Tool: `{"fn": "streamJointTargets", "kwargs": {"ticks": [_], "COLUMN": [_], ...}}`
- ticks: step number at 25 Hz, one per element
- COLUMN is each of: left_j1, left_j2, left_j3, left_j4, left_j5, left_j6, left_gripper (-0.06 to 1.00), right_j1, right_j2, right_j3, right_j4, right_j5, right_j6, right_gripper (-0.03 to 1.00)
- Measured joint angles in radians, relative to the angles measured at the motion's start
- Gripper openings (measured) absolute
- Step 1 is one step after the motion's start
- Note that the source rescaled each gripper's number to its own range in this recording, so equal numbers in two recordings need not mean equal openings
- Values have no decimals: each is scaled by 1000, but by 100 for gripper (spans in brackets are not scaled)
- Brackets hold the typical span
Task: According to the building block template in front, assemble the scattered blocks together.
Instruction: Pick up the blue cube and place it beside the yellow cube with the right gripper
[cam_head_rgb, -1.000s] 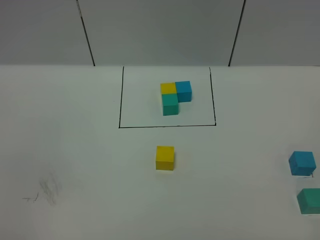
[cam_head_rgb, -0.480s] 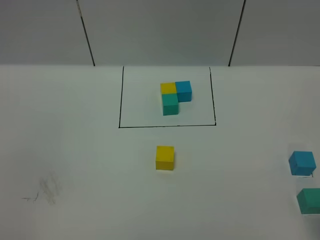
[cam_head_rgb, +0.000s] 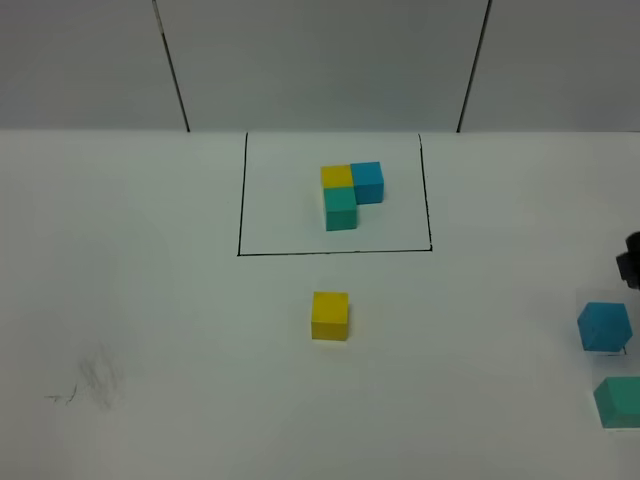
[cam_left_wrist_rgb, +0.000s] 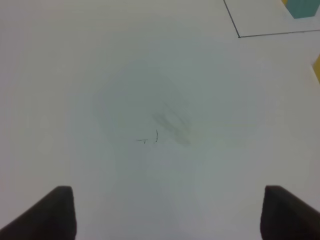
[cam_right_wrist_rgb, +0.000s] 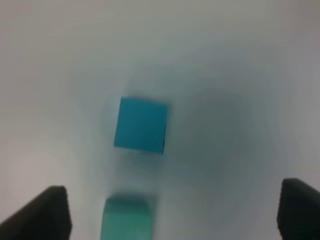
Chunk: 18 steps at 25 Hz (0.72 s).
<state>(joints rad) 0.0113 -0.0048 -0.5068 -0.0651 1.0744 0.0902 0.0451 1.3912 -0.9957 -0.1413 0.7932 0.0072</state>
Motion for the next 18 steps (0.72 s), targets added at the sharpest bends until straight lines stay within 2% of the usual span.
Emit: {"fn": "streamJointTargets", "kwargs": {"ticks": [4, 7, 12, 18], "left_j1": [0, 0, 0, 0], "left_j2": [0, 0, 0, 0], "left_j3": [0, 0, 0, 0], "left_j4": [0, 0, 0, 0], "left_j5": [0, 0, 0, 0], "left_j6": [0, 0, 0, 0], "left_gripper": [68, 68, 68, 68], "right_j1": [0, 0, 0, 0], "right_j2": [134, 193, 248, 321], "right_j3": [-203, -297, -319, -299], "right_j4": [38, 60, 73, 59], "right_j5": [159, 232, 267, 231], "right_j6": [8, 49, 108, 117], "right_gripper": [73, 73, 73, 73]}}
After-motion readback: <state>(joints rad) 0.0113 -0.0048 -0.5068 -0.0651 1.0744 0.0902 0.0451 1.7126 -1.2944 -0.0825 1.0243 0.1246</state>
